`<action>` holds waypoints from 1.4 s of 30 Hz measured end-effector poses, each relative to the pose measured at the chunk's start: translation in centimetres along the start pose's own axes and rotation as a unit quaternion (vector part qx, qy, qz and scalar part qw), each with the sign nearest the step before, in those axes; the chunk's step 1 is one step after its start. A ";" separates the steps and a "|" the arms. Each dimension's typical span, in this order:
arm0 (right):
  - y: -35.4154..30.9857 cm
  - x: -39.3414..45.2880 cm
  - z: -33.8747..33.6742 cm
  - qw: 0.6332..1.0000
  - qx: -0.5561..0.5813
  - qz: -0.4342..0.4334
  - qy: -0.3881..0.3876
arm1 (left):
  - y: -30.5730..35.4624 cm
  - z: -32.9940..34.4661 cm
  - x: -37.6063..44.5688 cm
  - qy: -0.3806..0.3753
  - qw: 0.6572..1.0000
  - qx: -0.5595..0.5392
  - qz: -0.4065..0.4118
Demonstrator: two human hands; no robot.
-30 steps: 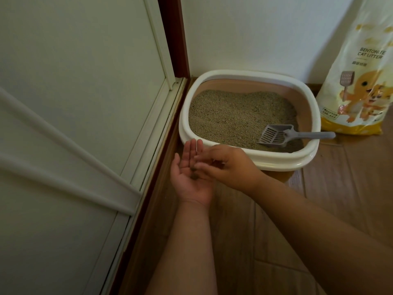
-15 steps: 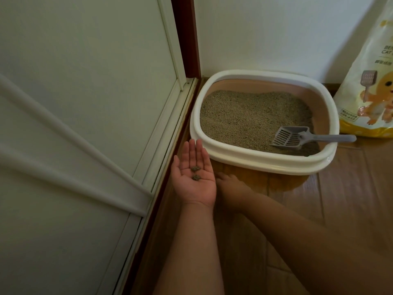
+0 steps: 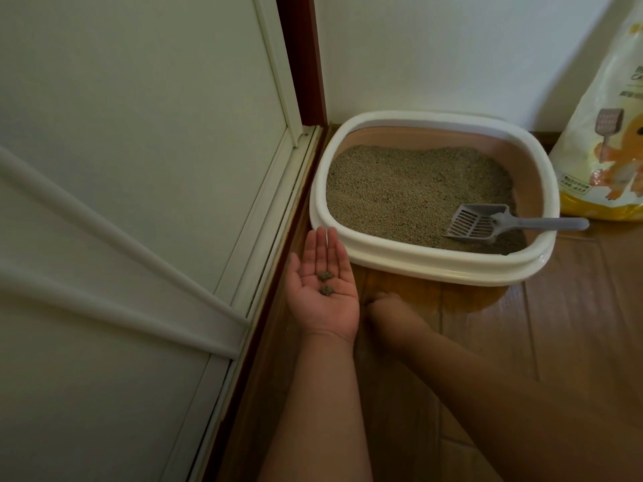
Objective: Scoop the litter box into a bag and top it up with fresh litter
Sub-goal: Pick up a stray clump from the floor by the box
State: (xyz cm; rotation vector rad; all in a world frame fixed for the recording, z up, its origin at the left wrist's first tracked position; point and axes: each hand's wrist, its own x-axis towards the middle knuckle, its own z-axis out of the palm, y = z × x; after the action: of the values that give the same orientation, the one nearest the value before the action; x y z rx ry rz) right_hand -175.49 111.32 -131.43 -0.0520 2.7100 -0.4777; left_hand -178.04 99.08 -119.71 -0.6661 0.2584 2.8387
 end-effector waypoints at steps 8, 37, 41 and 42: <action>0.3 -3.3 -6.1 0.985 0.141 0.014 0.095 | -0.7 0.7 -0.3 0.000 1.000 0.018 -0.010; 0.5 -9.6 -16.6 0.794 0.533 -0.051 0.288 | -6.6 4.4 -1.2 -0.059 0.997 0.020 -0.044; 1.3 -10.1 -17.5 0.612 0.741 -0.039 0.274 | -8.4 5.5 -2.0 -0.082 0.993 0.047 -0.073; 1.3 -10.2 -17.6 0.577 0.771 -0.040 0.267 | -8.9 5.7 -2.2 -0.085 0.992 0.051 -0.076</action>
State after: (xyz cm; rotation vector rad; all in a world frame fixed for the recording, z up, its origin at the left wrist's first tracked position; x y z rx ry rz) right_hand -172.69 119.27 -112.89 0.5004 1.6475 -2.9551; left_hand -176.33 108.54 -114.73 -0.4014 0.3088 2.6950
